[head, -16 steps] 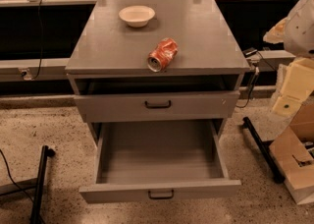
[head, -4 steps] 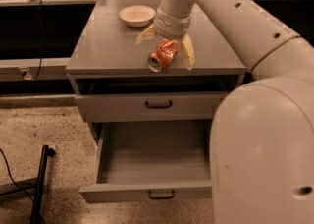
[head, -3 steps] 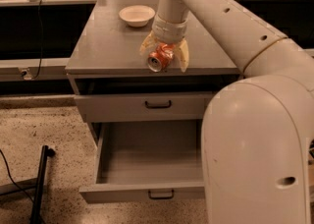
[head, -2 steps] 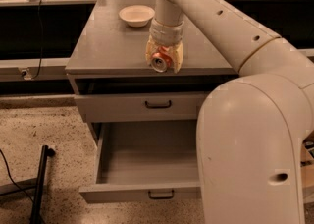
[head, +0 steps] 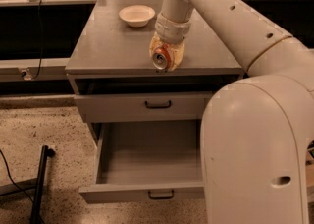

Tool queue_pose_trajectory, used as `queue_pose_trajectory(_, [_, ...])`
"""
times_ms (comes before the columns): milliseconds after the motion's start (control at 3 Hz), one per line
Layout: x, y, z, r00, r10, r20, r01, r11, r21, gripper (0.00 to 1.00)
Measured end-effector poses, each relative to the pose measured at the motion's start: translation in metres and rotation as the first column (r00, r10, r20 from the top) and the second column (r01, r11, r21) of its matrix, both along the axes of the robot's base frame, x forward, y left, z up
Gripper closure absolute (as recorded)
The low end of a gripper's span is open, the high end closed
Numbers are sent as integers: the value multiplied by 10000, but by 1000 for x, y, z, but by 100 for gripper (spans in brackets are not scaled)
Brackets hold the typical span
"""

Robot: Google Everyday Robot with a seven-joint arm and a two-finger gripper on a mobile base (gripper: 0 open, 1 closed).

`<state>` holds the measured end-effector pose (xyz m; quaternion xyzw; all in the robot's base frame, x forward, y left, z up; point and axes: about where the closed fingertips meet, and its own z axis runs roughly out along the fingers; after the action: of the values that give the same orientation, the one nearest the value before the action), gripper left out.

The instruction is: Place coke can into middle drawer

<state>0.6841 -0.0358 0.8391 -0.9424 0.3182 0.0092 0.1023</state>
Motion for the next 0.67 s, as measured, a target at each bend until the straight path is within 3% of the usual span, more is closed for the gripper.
queue_pose_trajectory(333, [-16,-7,28,9856,-1693,-17,1691,9839,572,100])
queue_pose_trajectory(667, [-58,-32,63,9291,-3698,-12,3658,9186,1492,100])
